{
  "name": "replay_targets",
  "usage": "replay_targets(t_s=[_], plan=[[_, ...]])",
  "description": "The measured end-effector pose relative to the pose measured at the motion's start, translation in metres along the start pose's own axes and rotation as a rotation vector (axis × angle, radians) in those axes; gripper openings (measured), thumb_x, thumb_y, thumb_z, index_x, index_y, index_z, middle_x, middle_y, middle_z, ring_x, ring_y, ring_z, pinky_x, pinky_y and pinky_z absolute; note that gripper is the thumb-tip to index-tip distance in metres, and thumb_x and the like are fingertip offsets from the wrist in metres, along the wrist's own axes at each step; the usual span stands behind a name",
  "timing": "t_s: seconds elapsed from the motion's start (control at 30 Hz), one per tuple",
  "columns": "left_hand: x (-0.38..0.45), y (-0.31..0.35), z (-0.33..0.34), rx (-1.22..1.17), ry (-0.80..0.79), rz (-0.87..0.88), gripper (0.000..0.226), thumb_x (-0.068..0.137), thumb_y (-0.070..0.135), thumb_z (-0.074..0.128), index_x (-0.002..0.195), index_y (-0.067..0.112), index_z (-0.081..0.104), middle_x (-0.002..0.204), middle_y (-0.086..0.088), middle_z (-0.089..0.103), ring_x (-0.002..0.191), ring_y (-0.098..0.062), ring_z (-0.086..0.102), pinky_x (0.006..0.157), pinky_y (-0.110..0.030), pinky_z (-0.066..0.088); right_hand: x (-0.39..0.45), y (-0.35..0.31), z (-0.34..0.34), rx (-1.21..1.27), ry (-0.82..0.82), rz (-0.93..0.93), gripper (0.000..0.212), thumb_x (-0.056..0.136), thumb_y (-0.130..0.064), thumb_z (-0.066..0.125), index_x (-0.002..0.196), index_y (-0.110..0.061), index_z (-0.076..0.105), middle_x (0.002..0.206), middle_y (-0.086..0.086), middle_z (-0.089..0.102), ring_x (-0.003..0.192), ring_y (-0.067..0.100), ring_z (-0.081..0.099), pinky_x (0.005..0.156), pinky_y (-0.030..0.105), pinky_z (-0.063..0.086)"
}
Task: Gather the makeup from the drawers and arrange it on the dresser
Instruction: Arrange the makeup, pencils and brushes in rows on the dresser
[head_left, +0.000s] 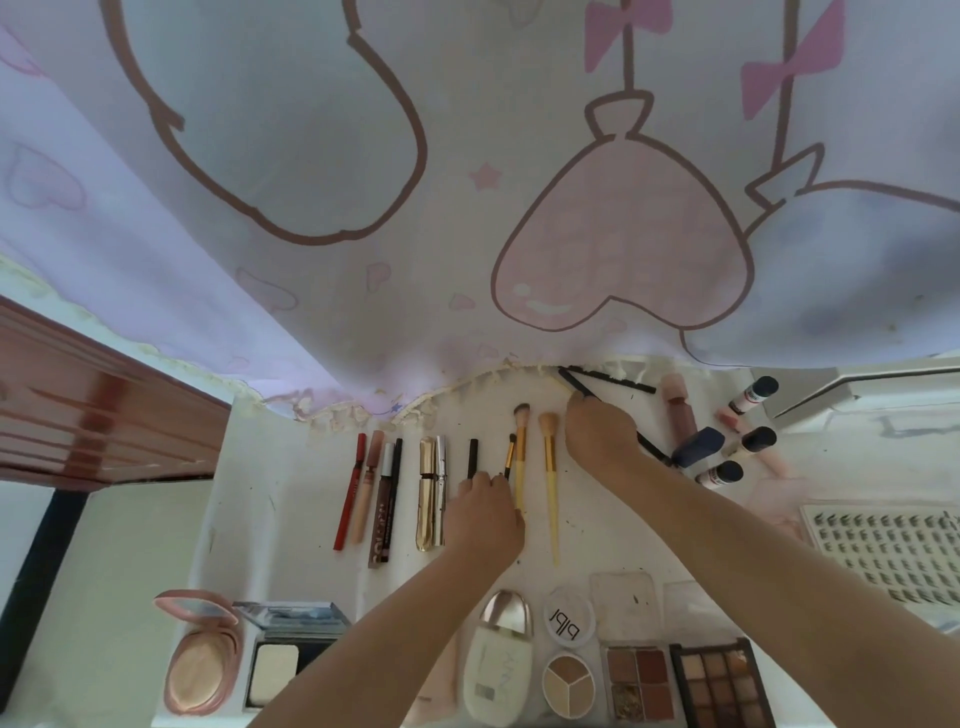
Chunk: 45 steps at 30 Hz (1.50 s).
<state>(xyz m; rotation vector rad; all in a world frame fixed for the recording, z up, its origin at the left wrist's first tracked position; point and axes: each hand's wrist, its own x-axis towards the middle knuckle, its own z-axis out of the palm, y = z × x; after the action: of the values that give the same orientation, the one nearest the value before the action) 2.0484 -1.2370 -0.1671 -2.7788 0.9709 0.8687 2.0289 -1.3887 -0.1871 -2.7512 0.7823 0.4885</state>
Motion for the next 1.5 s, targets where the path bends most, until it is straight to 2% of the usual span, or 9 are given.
replay_targets(t_s=[0.43,0.67,0.83,0.97,1.07,1.17,1.33,1.43,1.5], plan=[[0.004,-0.005,0.005,0.015,-0.033,0.093,0.035,0.097,0.027,0.036,0.124,0.006,0.042,0.127,-0.011,0.043,0.116,-0.023,0.045,0.091,-0.030,0.042,-0.033,0.016,0.003,-0.344,-0.242,-0.199,0.027,0.086,0.005,0.042,0.105,-0.003,0.059,0.110,0.009,0.061,0.100,0.024,0.061,0.065,0.026,0.039],[0.000,0.003,0.016,0.080,0.069,0.123,0.057,0.089,0.054,0.040,0.125,0.010,0.041,0.127,-0.007,0.041,0.117,-0.023,0.041,0.093,-0.030,0.038,-0.043,0.030,0.010,-0.233,-0.173,-0.152,0.024,0.090,-0.003,0.036,0.110,-0.004,0.049,0.113,0.010,0.058,0.101,0.026,0.059,0.063,0.029,0.034],[0.002,0.023,0.016,0.061,-0.062,0.236,0.042,0.094,0.041,0.041,0.126,0.013,0.044,0.120,-0.010,0.051,0.112,-0.026,0.050,0.088,-0.033,0.042,-0.042,0.034,0.005,-0.200,-0.158,-0.159,0.022,0.091,-0.008,0.036,0.110,-0.003,0.047,0.107,0.012,0.060,0.085,0.025,0.057,0.052,0.027,0.033],[0.009,0.032,0.018,-0.025,-0.075,0.135,0.032,0.096,0.028,0.038,0.120,0.009,0.049,0.114,-0.011,0.056,0.104,-0.027,0.057,0.078,-0.032,0.046,-0.049,0.041,-0.003,-0.206,-0.179,-0.274,0.025,0.091,-0.012,0.035,0.114,-0.005,0.043,0.096,0.015,0.060,0.072,0.025,0.045,0.046,0.027,0.025],[0.021,0.033,0.012,-0.158,-0.026,0.013,0.030,0.095,0.027,0.040,0.105,0.005,0.056,0.107,-0.011,0.061,0.098,-0.026,0.060,0.073,-0.032,0.047,-0.055,0.049,-0.007,-0.273,-0.270,-0.426,0.026,0.092,-0.015,0.034,0.116,-0.007,0.041,0.093,0.016,0.060,0.077,0.029,0.051,0.058,0.030,0.032],[0.035,0.031,0.000,-0.209,0.031,-0.060,0.030,0.095,0.029,0.041,0.103,0.005,0.058,0.104,-0.010,0.064,0.094,-0.025,0.062,0.067,-0.029,0.046,-0.053,0.053,-0.004,-0.325,-0.361,-0.486,0.031,0.094,-0.014,0.031,0.124,-0.008,0.036,0.068,0.007,0.040,0.075,0.025,0.046,0.058,0.031,0.032],[0.046,0.023,-0.011,-0.292,0.097,-0.126,0.029,0.095,0.028,0.043,0.108,0.005,0.053,0.104,-0.009,0.063,0.096,-0.025,0.061,0.069,-0.030,0.046,-0.042,0.036,0.005,-0.421,-0.280,-0.523,0.033,0.094,-0.004,0.031,0.127,-0.002,0.038,0.112,0.021,0.052,0.101,0.035,0.053,0.066,0.037,0.033],[0.045,0.019,-0.008,-0.289,0.112,-0.125,0.028,0.095,0.028,0.042,0.110,0.006,0.051,0.106,-0.009,0.062,0.096,-0.025,0.061,0.069,-0.031,0.045,-0.035,0.023,0.015,-0.403,-0.031,-0.606,0.021,0.082,-0.005,0.057,0.102,0.000,0.058,0.100,0.017,0.059,0.090,0.031,0.057,0.063,0.033,0.041],[0.042,0.016,-0.006,-0.285,0.101,-0.109,0.027,0.095,0.027,0.042,0.111,0.007,0.051,0.106,-0.009,0.061,0.095,-0.025,0.061,0.069,-0.031,0.046,-0.032,0.022,0.019,-0.334,0.027,-0.550,0.024,0.056,-0.015,0.078,0.074,-0.008,0.065,0.077,0.008,0.063,0.070,0.022,0.060,0.053,0.023,0.043]])
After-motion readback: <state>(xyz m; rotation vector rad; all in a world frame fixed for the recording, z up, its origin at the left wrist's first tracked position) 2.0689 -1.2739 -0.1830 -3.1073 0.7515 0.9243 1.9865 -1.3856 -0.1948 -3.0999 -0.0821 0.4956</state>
